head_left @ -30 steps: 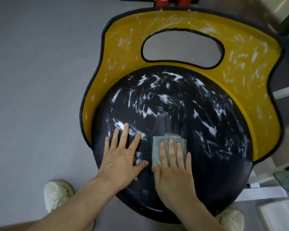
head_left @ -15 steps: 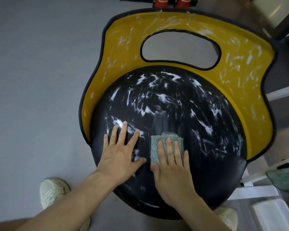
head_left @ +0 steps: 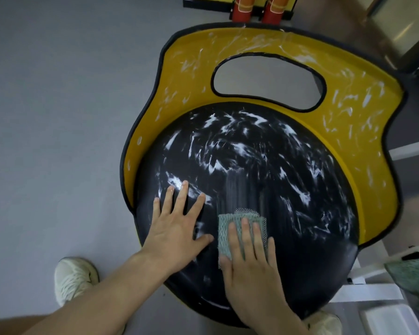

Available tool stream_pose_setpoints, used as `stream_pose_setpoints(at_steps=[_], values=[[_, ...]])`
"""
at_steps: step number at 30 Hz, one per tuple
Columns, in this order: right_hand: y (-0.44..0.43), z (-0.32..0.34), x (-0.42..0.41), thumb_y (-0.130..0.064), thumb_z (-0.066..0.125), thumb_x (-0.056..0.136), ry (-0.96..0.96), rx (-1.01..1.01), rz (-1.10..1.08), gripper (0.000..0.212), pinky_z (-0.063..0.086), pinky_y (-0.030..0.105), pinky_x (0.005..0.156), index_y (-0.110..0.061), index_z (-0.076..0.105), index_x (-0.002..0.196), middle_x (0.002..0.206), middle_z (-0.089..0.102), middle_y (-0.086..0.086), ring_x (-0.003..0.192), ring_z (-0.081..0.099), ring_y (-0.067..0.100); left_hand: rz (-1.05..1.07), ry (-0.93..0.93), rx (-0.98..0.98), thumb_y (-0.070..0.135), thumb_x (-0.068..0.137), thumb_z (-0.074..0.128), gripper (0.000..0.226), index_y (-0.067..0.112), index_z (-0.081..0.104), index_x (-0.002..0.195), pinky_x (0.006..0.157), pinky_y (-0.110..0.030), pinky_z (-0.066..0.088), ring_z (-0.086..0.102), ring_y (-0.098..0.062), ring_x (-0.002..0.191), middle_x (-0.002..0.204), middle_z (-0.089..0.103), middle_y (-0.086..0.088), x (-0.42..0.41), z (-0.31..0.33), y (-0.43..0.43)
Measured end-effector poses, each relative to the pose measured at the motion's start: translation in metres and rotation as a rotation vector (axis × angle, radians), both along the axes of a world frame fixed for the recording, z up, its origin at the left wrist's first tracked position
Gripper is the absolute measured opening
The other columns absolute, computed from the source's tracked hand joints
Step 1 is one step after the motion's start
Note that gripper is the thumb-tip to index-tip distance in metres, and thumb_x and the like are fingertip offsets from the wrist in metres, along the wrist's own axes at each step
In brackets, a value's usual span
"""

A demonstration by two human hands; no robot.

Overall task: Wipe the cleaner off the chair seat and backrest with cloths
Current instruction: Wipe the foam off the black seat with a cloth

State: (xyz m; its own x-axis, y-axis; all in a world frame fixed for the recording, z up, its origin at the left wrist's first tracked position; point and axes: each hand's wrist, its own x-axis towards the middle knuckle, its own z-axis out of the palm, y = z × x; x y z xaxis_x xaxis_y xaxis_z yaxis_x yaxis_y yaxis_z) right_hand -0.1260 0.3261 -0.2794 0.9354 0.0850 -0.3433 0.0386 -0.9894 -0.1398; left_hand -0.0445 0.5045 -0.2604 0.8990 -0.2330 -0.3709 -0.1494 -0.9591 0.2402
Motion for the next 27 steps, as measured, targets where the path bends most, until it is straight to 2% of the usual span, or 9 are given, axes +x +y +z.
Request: stream_pose_setpoints(at_steps=[2, 5, 7, 11, 15, 16, 21, 25, 27], values=[[0.001, 0.0, 0.018, -0.046, 0.011, 0.106, 0.006, -0.025, 0.008, 0.063, 0.015, 0.057, 0.114, -0.013, 0.024, 0.158, 0.165, 0.021, 0.015, 0.151, 0.02, 0.034, 0.01, -0.003, 0.006, 0.073, 0.093, 0.04, 0.091, 0.041, -0.015, 0.157, 0.122, -0.053, -0.013, -0.033, -0.03, 0.148, 0.16, -0.038, -0.002, 0.0, -0.001, -0.001], [0.002, 0.003, 0.079, -0.048, 0.004, 0.105, 0.016, -0.038, 0.02, 0.062, -0.014, 0.054, 0.121, -0.024, -0.026, 0.154, 0.161, -0.034, 0.005, 0.147, -0.033, 0.025, 0.009, -0.019, 0.0, 0.072, 0.093, 0.042, 0.091, 0.04, -0.013, 0.158, 0.122, -0.053, -0.013, -0.032, -0.03, 0.148, 0.161, -0.035, -0.003, -0.001, -0.001, -0.001], [0.008, 0.007, 0.11, -0.049, 0.002, 0.105, 0.074, -0.059, 0.0, 0.062, -0.017, 0.055, 0.12, -0.026, -0.035, 0.149, 0.156, -0.043, 0.003, 0.143, -0.041, 0.024, 0.013, -0.013, -0.016, 0.072, 0.092, 0.043, 0.091, 0.04, -0.011, 0.158, 0.122, -0.053, -0.012, -0.03, -0.03, 0.149, 0.162, -0.034, -0.003, -0.001, 0.0, 0.0], [0.012, 0.009, 0.075, -0.047, 0.004, 0.106, 0.069, -0.01, 0.0, 0.062, -0.015, 0.053, 0.121, -0.025, -0.033, 0.151, 0.158, -0.04, 0.005, 0.145, -0.037, 0.025, 0.015, 0.003, -0.022, 0.071, 0.092, 0.045, 0.092, 0.039, -0.01, 0.159, 0.122, -0.055, -0.012, -0.03, -0.031, 0.149, 0.162, -0.034, -0.002, -0.001, 0.001, -0.001], [0.008, 0.007, 0.004, -0.046, 0.025, 0.104, -0.006, 0.024, 0.014, 0.063, 0.011, 0.057, 0.115, -0.017, 0.019, 0.16, 0.166, 0.017, 0.012, 0.153, 0.015, 0.032, -0.002, 0.008, -0.027, 0.072, 0.092, 0.042, 0.091, 0.041, -0.011, 0.158, 0.122, -0.053, -0.013, -0.031, -0.03, 0.149, 0.161, -0.035, -0.001, -0.001, 0.0, 0.002], [0.007, 0.006, 0.006, -0.047, 0.025, 0.104, 0.007, 0.011, 0.009, 0.063, 0.011, 0.058, 0.115, -0.018, 0.02, 0.16, 0.166, 0.018, 0.011, 0.153, 0.015, 0.032, 0.001, 0.005, -0.032, 0.073, 0.092, 0.041, 0.09, 0.042, -0.012, 0.158, 0.122, -0.052, -0.013, -0.031, -0.029, 0.149, 0.161, -0.036, -0.001, -0.001, 0.0, 0.003], [-0.002, 0.01, 0.102, -0.05, 0.004, 0.105, 0.088, -0.042, -0.072, 0.063, -0.018, 0.058, 0.118, -0.027, -0.033, 0.151, 0.156, -0.043, 0.0, 0.144, -0.04, 0.024, 0.01, -0.006, -0.037, 0.073, 0.092, 0.043, 0.09, 0.042, -0.01, 0.158, 0.123, -0.052, -0.012, -0.031, -0.028, 0.149, 0.162, -0.034, -0.001, -0.001, 0.001, 0.002], [0.004, 0.023, 0.152, -0.049, 0.008, 0.106, 0.211, -0.144, -0.117, 0.065, -0.017, 0.062, 0.117, -0.023, -0.027, 0.154, 0.16, -0.037, 0.005, 0.148, -0.032, 0.031, 0.001, 0.014, -0.021, 0.071, 0.093, 0.043, 0.091, 0.04, -0.012, 0.158, 0.122, -0.055, -0.011, -0.031, -0.03, 0.149, 0.162, -0.034, -0.001, 0.0, 0.003, -0.001], [0.004, 0.029, 0.155, -0.047, 0.014, 0.107, 0.071, -0.151, -0.091, 0.064, -0.015, 0.062, 0.118, -0.019, -0.004, 0.161, 0.168, -0.014, 0.009, 0.153, -0.019, 0.033, 0.004, 0.014, -0.016, 0.072, 0.093, 0.042, 0.091, 0.04, -0.013, 0.158, 0.122, -0.056, -0.01, -0.031, -0.031, 0.148, 0.162, -0.034, -0.001, 0.0, 0.002, -0.001]])
